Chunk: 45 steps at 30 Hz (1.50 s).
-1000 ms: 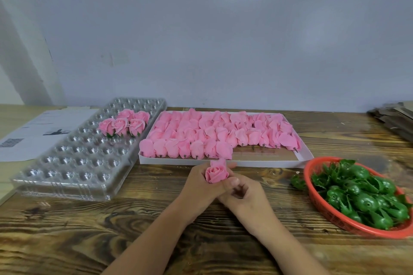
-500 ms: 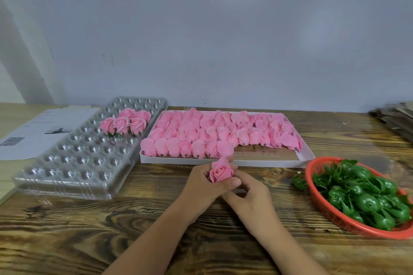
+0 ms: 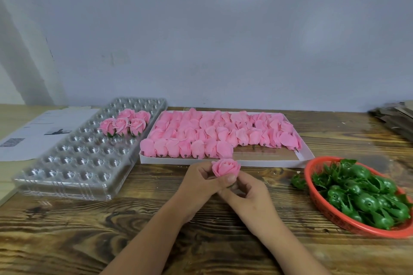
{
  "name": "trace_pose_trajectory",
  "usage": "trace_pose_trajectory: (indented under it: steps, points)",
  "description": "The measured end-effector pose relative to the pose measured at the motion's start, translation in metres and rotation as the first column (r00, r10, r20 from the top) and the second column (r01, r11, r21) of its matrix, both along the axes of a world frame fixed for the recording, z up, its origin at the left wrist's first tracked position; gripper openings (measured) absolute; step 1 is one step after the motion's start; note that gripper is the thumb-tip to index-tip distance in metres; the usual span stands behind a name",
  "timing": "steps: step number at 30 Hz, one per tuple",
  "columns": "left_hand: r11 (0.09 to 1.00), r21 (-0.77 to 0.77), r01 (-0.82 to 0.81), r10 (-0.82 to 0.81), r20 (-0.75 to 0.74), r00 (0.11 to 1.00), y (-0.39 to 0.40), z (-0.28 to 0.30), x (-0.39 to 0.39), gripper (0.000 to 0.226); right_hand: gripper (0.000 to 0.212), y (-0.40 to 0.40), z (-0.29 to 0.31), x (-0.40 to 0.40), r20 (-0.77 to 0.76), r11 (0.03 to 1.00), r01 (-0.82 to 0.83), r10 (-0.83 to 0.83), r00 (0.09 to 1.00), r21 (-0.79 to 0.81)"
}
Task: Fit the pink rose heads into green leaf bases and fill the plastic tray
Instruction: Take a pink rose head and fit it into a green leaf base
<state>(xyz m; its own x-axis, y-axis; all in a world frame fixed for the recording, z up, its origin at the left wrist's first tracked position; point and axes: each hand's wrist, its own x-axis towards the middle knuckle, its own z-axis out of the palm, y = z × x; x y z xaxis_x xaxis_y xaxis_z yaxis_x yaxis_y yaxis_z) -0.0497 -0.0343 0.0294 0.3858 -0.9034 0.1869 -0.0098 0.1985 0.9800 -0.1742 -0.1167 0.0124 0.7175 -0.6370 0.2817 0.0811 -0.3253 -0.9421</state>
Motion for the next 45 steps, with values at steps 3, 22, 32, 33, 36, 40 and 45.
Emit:
trace_pose_trajectory:
  steps: [3, 22, 32, 33, 36, 40, 45]
  points:
    - [1.0, 0.005, 0.022, -0.022, 0.052, 0.998, 0.0, -0.002, 0.0, 0.028, 0.02, -0.001, -0.002, -0.001, 0.0, 0.999, 0.044, -0.044, 0.999, -0.027]
    - [0.984, -0.086, -0.156, 0.172, 0.233, 0.957, -0.005, -0.006, -0.001, 0.029, 0.02, -0.002, -0.012, 0.0, -0.188, 0.974, 0.042, -0.085, 0.978, -0.221]
    - [0.994, 0.042, -0.101, 0.084, 0.294, 0.952, -0.006, -0.009, -0.003, 0.081, 0.033, -0.005, -0.01, -0.002, -0.088, 0.96, 0.186, -0.208, 0.974, -0.21]
    - [0.993, 0.006, -0.119, 0.113, 0.27, 0.956, -0.005, -0.008, -0.003, 0.076, 0.032, -0.004, -0.009, -0.002, -0.091, 0.961, 0.18, -0.202, 0.975, -0.21]
    - [0.971, -0.126, -0.203, 0.228, 0.236, 0.945, -0.004, -0.003, -0.002, 0.038, 0.023, -0.002, -0.009, 0.0, -0.101, 0.977, 0.138, -0.156, 0.983, -0.164]
    - [0.972, -0.129, -0.196, 0.219, 0.198, 0.956, -0.002, 0.001, -0.004, 0.018, 0.019, -0.003, -0.009, 0.0, -0.099, 0.985, 0.109, -0.122, 0.988, -0.131]
    - [0.976, -0.106, -0.19, 0.209, 0.216, 0.954, -0.003, -0.001, -0.005, 0.015, 0.028, -0.003, -0.011, 0.001, -0.12, 0.984, 0.094, -0.113, 0.986, -0.15]
